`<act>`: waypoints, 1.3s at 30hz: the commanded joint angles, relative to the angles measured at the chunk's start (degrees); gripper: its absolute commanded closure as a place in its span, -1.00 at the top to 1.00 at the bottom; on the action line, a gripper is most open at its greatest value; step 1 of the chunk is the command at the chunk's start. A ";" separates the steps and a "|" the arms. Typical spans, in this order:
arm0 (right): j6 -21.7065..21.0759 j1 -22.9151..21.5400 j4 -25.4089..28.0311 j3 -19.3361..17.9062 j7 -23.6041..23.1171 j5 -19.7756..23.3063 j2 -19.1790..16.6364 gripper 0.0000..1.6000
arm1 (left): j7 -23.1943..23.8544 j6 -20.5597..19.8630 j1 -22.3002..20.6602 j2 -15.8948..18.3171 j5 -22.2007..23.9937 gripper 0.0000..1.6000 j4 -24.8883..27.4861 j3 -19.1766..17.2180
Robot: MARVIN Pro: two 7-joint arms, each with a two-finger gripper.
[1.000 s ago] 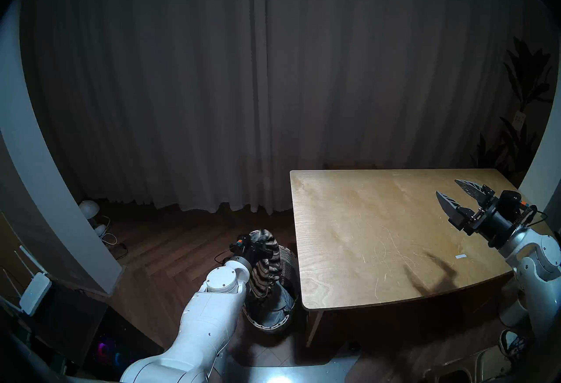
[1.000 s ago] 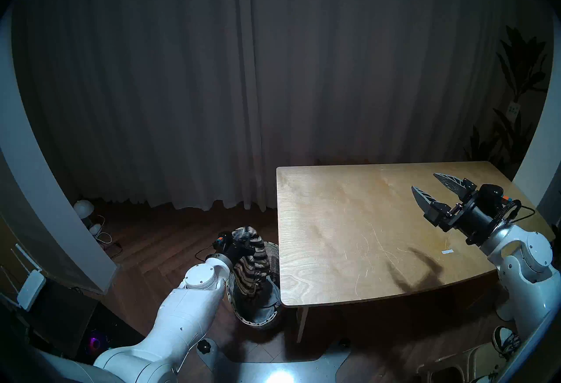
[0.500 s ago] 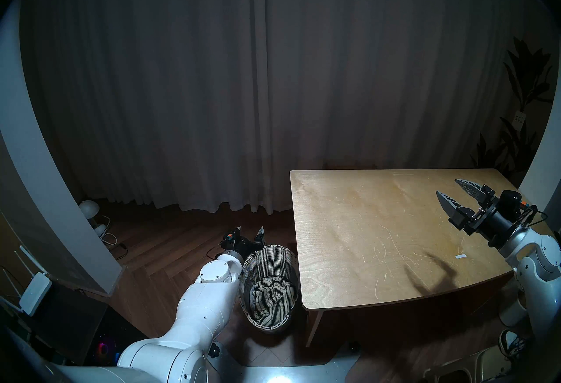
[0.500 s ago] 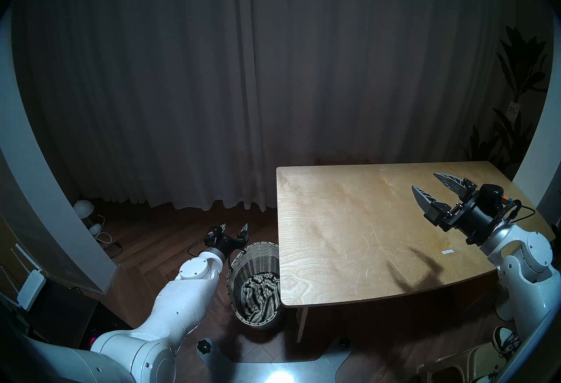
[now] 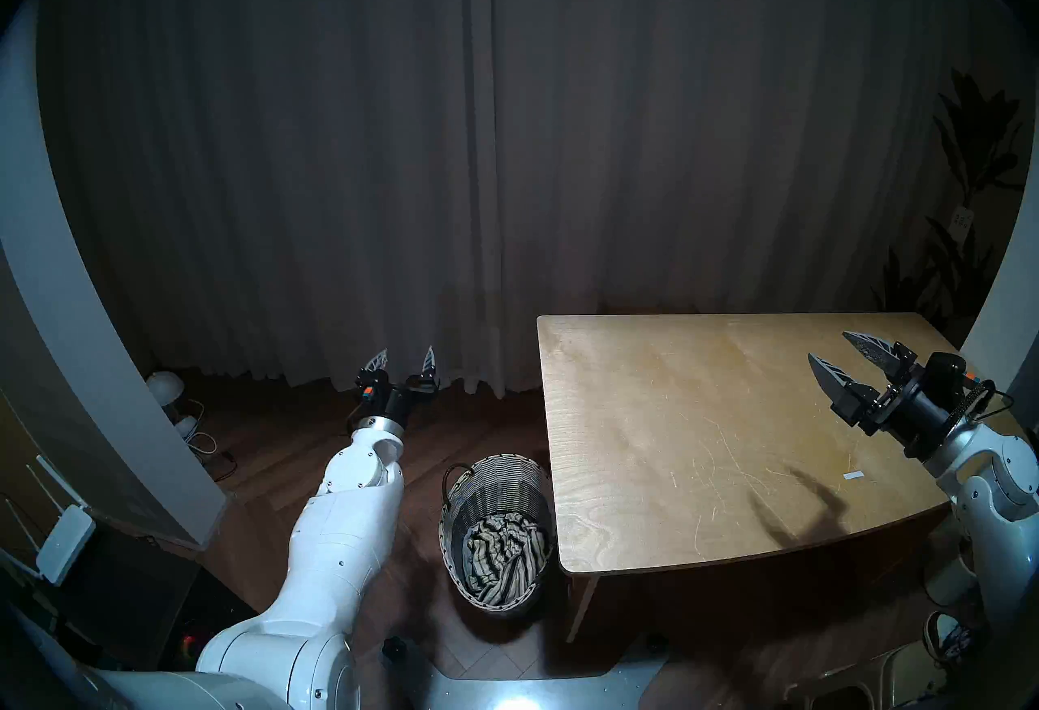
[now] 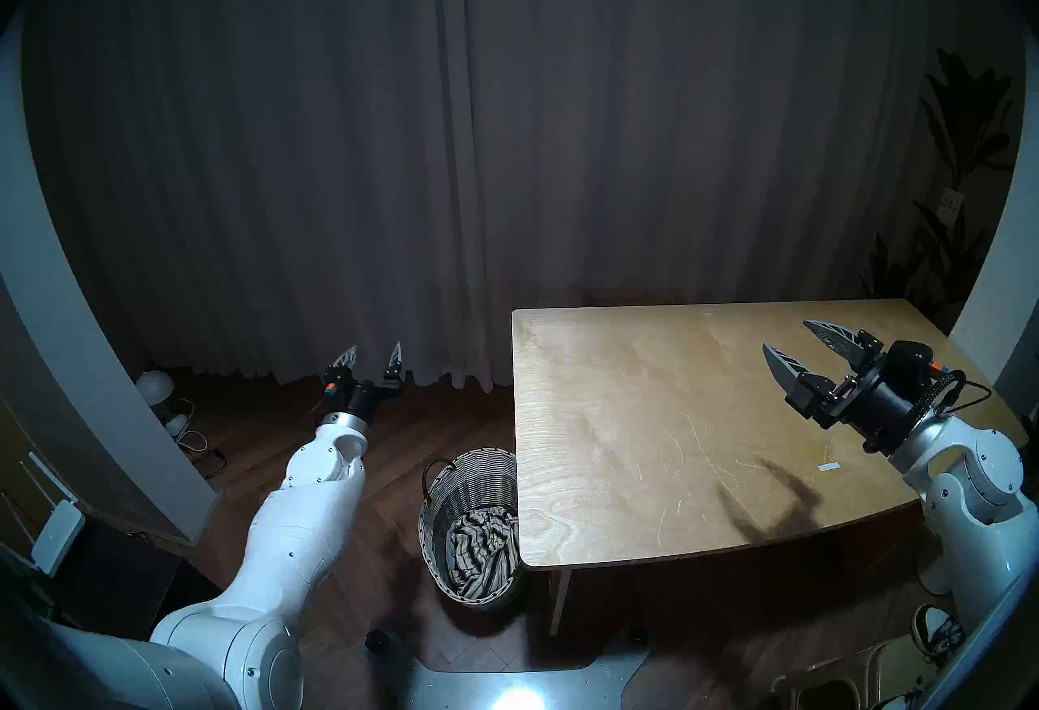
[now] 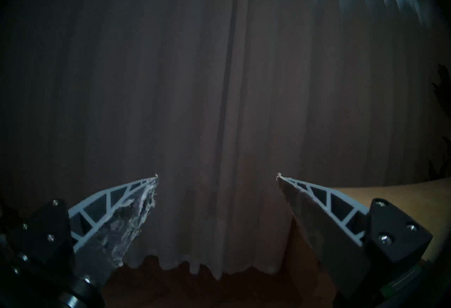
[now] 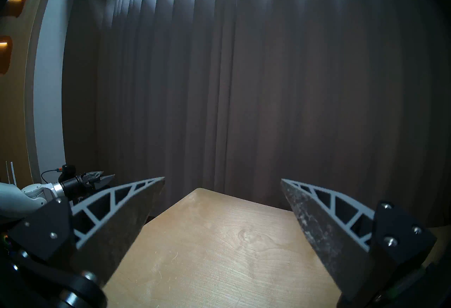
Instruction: Toss clothes into the laundry hamper
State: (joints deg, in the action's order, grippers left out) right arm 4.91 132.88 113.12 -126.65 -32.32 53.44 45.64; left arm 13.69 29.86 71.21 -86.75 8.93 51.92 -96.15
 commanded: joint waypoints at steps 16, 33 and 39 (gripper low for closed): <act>-2.34 -12.60 2.71 5.64 6.49 1.80 -9.61 1.00 | 2.85 6.06 10.87 -2.42 -0.36 1.00 18.44 3.27; -6.54 -22.36 0.17 17.31 15.04 2.66 -14.64 1.00 | 3.03 7.76 16.83 -3.12 -2.26 1.00 30.67 4.45; -7.66 -25.79 -2.90 22.23 18.38 1.99 -15.51 1.00 | 2.97 6.97 19.82 -3.33 -3.11 1.00 34.64 4.67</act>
State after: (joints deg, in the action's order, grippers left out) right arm -2.40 112.70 112.08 -107.63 -17.04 55.99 32.19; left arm 16.97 36.95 88.43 -89.87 6.38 81.20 -91.56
